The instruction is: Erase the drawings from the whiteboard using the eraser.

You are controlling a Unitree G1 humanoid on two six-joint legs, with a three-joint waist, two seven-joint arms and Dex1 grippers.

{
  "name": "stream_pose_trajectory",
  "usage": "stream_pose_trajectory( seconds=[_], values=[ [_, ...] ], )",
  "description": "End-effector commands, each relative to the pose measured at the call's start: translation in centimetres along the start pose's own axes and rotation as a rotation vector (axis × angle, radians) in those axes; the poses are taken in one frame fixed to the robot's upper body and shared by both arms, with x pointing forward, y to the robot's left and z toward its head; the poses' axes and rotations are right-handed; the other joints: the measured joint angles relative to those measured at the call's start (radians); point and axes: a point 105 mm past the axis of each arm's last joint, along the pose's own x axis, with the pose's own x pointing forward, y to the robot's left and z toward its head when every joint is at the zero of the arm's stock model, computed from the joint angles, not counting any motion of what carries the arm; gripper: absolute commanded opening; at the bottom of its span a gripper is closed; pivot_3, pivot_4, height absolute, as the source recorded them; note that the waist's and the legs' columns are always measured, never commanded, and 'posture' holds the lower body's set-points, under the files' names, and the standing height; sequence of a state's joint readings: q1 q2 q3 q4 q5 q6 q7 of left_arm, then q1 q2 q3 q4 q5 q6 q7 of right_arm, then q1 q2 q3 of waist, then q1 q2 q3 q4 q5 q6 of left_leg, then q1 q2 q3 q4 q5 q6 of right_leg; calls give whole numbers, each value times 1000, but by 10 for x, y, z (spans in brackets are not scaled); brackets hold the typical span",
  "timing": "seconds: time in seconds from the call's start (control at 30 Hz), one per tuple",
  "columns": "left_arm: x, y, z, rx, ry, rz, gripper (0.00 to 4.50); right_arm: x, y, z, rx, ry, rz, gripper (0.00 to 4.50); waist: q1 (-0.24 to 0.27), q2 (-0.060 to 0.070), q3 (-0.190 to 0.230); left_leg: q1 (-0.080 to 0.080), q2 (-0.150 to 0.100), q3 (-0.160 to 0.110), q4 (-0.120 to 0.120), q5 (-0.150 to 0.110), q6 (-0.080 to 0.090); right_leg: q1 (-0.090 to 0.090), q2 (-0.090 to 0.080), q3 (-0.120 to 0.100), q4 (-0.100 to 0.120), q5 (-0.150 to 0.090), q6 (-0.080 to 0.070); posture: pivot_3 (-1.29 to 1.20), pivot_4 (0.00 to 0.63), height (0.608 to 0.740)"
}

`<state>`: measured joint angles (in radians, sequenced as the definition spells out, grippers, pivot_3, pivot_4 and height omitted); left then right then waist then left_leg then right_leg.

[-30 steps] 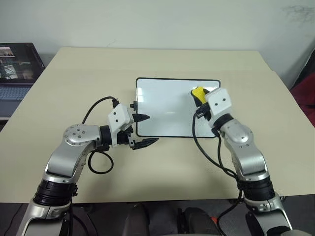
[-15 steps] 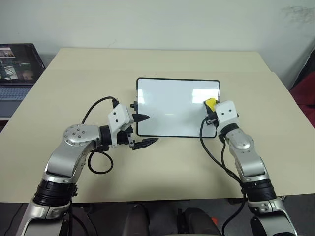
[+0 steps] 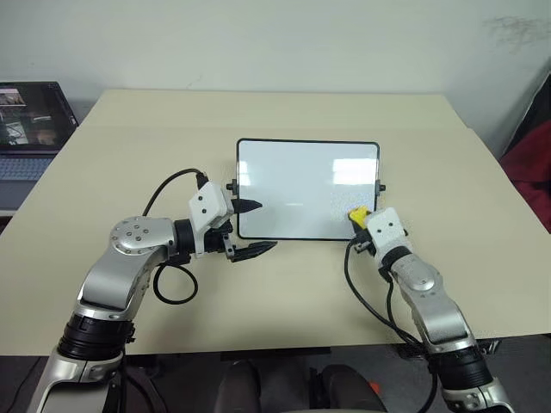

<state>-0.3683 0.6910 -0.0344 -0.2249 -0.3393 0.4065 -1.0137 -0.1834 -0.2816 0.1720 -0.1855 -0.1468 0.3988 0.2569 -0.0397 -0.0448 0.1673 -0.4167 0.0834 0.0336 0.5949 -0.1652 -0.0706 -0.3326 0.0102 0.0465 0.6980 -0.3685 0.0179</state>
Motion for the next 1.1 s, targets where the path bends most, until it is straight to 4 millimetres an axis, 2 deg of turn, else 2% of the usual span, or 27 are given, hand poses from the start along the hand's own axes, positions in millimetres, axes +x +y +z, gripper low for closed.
stream_pose_trajectory(
  seconds=[0.03, 0.17, 0.37, 0.6, 0.77, 0.87, 0.97, 1.1],
  values=[
    [-2, 2, 12, 41, -32, 8, 4500, -8, 9, -21, 53, 133, 75, 1194, -2, 0, 0, 0, 0, 0, 0, 0, 0, 0, -1, 0, 0, 0, 0, 0, 150, 740],
    [-2, 2, 12, 40, -33, 13, 4500, -17, 8, 15, 98, 44, 129, 1194, 2, 0, 0, -1, 0, 0, 0, 0, 1, -1, -2, 0, -1, 0, 0, 0, 150, 740],
    [-2, 2, 12, 37, -38, 16, 4500, -24, -15, 62, 126, -77, 94, 1193, 5, 3, 2, -15, -1, 0, -1, 0, 0, -13, 1, -1, -1, 1, -1, 0, 150, 740],
    [-8, 2, 10, 4, -47, 45, 4500, -43, -33, 79, 127, -104, 88, 1193, 10, 4, 2, -18, -2, 0, -2, 0, 0, -16, 1, -1, -3, 2, -3, 0, 150, 740],
    [-26, -5, 4, -42, -29, 74, 4500, -72, -66, 61, 121, 5, 7, 1193, 10, 4, 3, -18, -2, 0, -2, 0, 0, -16, 0, 0, -3, 2, -3, 0, 150, 740],
    [-37, -15, -6, -72, 4, 72, 4500, -90, -86, 34, 134, 124, -44, 1193, 10, 4, 3, -17, -2, 0, -2, 0, 0, -16, 0, -1, -3, 2, -3, 0, 150, 740],
    [-36, -21, -8, -77, 7, 77, 4500, -98, -83, 9, 133, 231, -8, 1193, 9, 4, 3, -17, -2, 0, -2, 0, 0, -15, -1, -1, -3, 1, -3, 0, 150, 740],
    [-32, -35, -2, -85, -19, 26, 4500, -101, -75, -9, 142, 297, 25, 1192, 9, 4, 3, -17, -2, 0, -2, 0, 0, -15, -1, -1, -2, -1, 0, 0, 150, 740]
  ],
)
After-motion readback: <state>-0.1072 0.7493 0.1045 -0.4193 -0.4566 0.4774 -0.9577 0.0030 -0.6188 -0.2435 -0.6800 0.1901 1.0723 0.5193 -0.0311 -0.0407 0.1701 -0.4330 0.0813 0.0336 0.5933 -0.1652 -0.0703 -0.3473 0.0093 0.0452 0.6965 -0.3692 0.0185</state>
